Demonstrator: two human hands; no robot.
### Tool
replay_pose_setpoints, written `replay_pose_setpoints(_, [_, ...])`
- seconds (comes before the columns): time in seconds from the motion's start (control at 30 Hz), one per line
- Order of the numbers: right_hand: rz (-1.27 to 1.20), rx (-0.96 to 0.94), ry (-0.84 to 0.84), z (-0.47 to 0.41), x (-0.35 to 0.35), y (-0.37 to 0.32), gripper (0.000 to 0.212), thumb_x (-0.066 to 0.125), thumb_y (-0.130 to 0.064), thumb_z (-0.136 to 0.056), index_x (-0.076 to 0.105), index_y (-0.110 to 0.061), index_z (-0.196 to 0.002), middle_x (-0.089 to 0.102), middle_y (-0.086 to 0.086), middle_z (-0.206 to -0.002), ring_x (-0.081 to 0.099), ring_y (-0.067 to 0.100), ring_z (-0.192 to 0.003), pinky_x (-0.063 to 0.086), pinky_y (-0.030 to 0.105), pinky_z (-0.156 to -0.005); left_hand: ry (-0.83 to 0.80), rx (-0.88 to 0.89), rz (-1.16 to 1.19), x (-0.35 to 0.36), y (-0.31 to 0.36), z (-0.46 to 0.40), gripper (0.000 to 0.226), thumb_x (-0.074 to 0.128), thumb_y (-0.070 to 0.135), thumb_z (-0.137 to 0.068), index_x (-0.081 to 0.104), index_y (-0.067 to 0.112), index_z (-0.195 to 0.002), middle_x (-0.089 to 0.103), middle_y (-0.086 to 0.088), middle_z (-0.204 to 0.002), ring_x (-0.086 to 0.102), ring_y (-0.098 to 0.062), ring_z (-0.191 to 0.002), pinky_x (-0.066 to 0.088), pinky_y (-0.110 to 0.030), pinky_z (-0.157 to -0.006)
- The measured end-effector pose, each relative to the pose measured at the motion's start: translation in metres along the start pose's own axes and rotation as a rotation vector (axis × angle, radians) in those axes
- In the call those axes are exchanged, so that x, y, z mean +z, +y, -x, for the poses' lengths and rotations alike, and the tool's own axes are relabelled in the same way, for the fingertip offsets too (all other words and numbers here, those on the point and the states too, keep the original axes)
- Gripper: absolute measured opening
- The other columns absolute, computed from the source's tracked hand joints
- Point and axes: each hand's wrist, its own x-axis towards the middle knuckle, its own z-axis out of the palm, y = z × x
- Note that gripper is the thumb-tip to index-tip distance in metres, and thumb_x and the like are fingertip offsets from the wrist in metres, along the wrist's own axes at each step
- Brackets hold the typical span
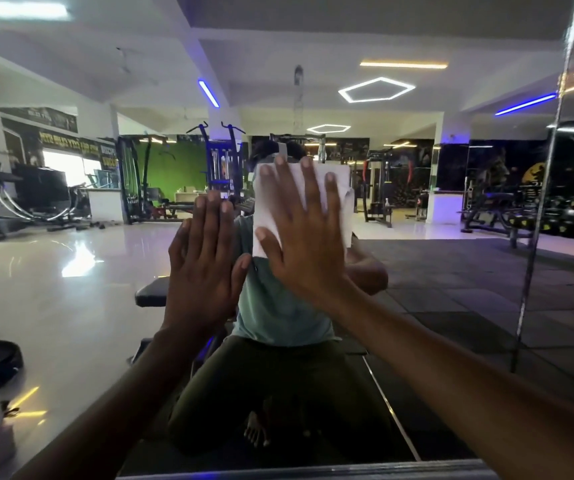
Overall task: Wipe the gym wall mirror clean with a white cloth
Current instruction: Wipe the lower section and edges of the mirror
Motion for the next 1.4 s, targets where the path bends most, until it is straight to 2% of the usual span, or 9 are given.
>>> replay_pose_setpoints(0.1, [0.044, -0.1, -0.027, 0.013, -0.009, 0.047, 0.075, 0.041, -0.051, -0.107, 0.014, -0.019, -0.169, -0.001, 0.006, -0.176, 0.005, 0.034, -0.163, 0.002, 0.058, -0.131, -0.006, 0.003, 0.004, -0.003, 0.001, 0.0, 0.072, 0.036, 0.04, -0.109, 0.018, -0.002, -0.164, 0.011, -0.022, -0.174, 0.01, -0.034, -0.163, 0.014, -0.048, -0.13])
replay_pose_setpoints(0.33, [0.074, 0.471, 0.057, 0.052, -0.017, 0.091, 0.076, 0.031, -0.052, -0.106, 0.013, -0.013, -0.169, 0.007, 0.014, -0.177, 0.004, 0.039, -0.163, 0.009, 0.063, -0.128, 0.017, -0.017, 0.015, -0.002, 0.003, -0.001, 0.07, 0.036, 0.039, -0.109, 0.021, -0.002, -0.164, 0.013, -0.022, -0.173, 0.011, -0.035, -0.162, 0.013, -0.048, -0.131])
replay_pose_setpoints(0.5, [-0.005, 0.032, -0.007, 0.001, -0.002, 0.005, 0.076, 0.039, -0.051, -0.106, 0.018, -0.015, -0.169, 0.01, 0.013, -0.177, 0.004, 0.04, -0.163, 0.0, 0.061, -0.13, -0.02, 0.019, 0.005, -0.003, -0.001, -0.001, 0.069, 0.031, 0.038, -0.11, 0.018, -0.003, -0.164, 0.01, -0.023, -0.173, 0.011, -0.036, -0.162, 0.018, -0.052, -0.129])
replay_pose_setpoints(0.63, [0.029, -0.144, -0.05, 0.015, -0.007, 0.036, 0.075, 0.042, -0.051, -0.107, 0.014, -0.019, -0.169, 0.009, 0.012, -0.177, 0.006, 0.036, -0.163, -0.002, 0.059, -0.13, -0.083, 0.084, -0.022, -0.011, -0.011, -0.002, 0.071, 0.03, 0.041, -0.111, 0.014, -0.003, -0.165, 0.005, -0.025, -0.174, 0.008, -0.038, -0.162, 0.012, -0.05, -0.13])
replay_pose_setpoints(0.8, [0.026, 0.286, -0.009, 0.128, -0.01, 0.087, 0.075, 0.035, -0.049, -0.106, 0.014, -0.013, -0.169, 0.009, 0.015, -0.176, 0.005, 0.037, -0.163, 0.008, 0.064, -0.128, -0.105, 0.002, 0.016, -0.014, 0.007, 0.034, 0.074, 0.037, 0.04, -0.11, 0.013, -0.002, -0.165, 0.005, -0.023, -0.174, 0.007, -0.036, -0.163, 0.014, -0.052, -0.13])
replay_pose_setpoints(0.93, [0.0, 0.567, 0.018, 0.174, 0.013, 0.041, 0.079, 0.029, -0.051, -0.105, 0.005, -0.01, -0.169, 0.007, 0.02, -0.175, 0.006, 0.044, -0.162, 0.012, 0.069, -0.125, -0.16, -0.033, 0.045, -0.006, 0.01, 0.093, 0.074, 0.041, 0.04, -0.109, 0.014, -0.001, -0.165, 0.006, -0.023, -0.174, 0.009, -0.038, -0.162, 0.015, -0.056, -0.129])
replay_pose_setpoints(1.1, [-0.098, 0.182, -0.13, 0.158, 0.027, -0.047, 0.08, 0.042, -0.05, -0.105, 0.011, -0.012, -0.168, 0.002, 0.016, -0.175, -0.001, 0.044, -0.162, 0.0, 0.065, -0.128, -0.189, -0.022, 0.065, -0.005, 0.007, 0.124, 0.073, 0.042, 0.037, -0.109, 0.014, 0.001, -0.166, 0.005, -0.021, -0.175, 0.006, -0.037, -0.162, 0.015, -0.056, -0.129])
replay_pose_setpoints(1.23, [-0.103, -0.147, -0.199, 0.187, 0.022, -0.019, 0.081, 0.052, -0.046, -0.103, 0.014, -0.017, -0.169, 0.008, 0.011, -0.176, -0.001, 0.036, -0.163, -0.002, 0.06, -0.129, -0.21, -0.069, 0.067, -0.012, 0.012, 0.149, 0.073, 0.041, 0.034, -0.108, 0.012, 0.002, -0.167, 0.005, -0.021, -0.175, 0.006, -0.036, -0.163, 0.014, -0.056, -0.129])
replay_pose_setpoints(1.4, [-0.015, 0.345, -0.208, 0.316, 0.021, 0.046, 0.082, 0.035, -0.053, -0.107, -0.001, -0.014, -0.169, 0.006, 0.022, -0.173, 0.002, 0.044, -0.161, 0.008, 0.07, -0.126, -0.313, -0.08, 0.009, 0.005, 0.036, 0.212, 0.084, 0.036, 0.055, -0.108, 0.012, -0.003, -0.165, 0.004, -0.033, -0.17, 0.005, -0.05, -0.159, 0.015, -0.066, -0.126])
